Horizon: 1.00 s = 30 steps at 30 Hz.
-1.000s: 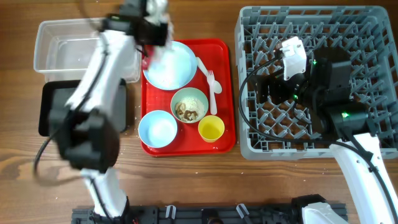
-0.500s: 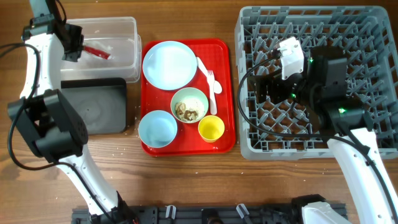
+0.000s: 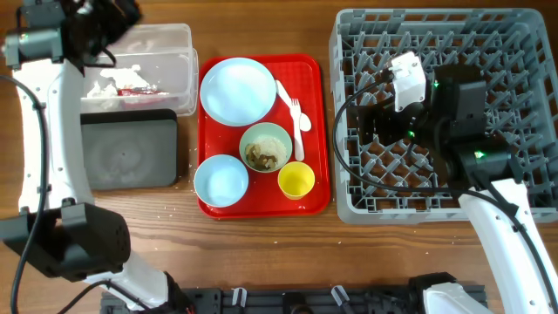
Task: Sort waste into correct bins and load items into the dishwasher rack
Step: 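Grasp the yellow cup with the left gripper and lift it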
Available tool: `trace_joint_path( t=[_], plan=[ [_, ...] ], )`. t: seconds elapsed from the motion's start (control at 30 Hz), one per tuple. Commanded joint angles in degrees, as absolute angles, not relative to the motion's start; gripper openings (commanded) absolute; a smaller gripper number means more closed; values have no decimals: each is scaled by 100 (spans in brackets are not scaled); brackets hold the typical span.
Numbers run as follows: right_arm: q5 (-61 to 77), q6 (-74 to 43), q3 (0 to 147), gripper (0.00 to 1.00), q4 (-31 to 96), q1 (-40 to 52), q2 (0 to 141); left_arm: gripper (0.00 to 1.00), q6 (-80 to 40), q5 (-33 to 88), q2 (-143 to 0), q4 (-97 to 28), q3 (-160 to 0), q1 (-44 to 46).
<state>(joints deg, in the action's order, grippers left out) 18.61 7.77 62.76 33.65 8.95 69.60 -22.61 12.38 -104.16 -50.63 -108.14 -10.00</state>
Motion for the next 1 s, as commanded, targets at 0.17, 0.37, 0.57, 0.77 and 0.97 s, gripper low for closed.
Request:
trace_joint_path(
  t=[0.17,0.37,0.57,0.77,0.97],
  plan=[
    [2071,731,6412,100,3352,897,6997,78,-646,1448,-10425,-7463,-10604,886],
    [2071,727,6412,100,3354,897,6997,72,-1441,1297,-10427,-6718,-9262,2283],
    [2071,578,6412,100,3378,897,6997,57,-1730,1278,-10512,-6508,-8626,3505],
    [2071,580,6412,100,3393,897,6997,39,-2307,1267,-10512,-6154,-7789,3590],
    [2073,580,6412,100,3420,897,6997,26,-2322,1295,-10516,-5876,-7778,3750]
  ],
)
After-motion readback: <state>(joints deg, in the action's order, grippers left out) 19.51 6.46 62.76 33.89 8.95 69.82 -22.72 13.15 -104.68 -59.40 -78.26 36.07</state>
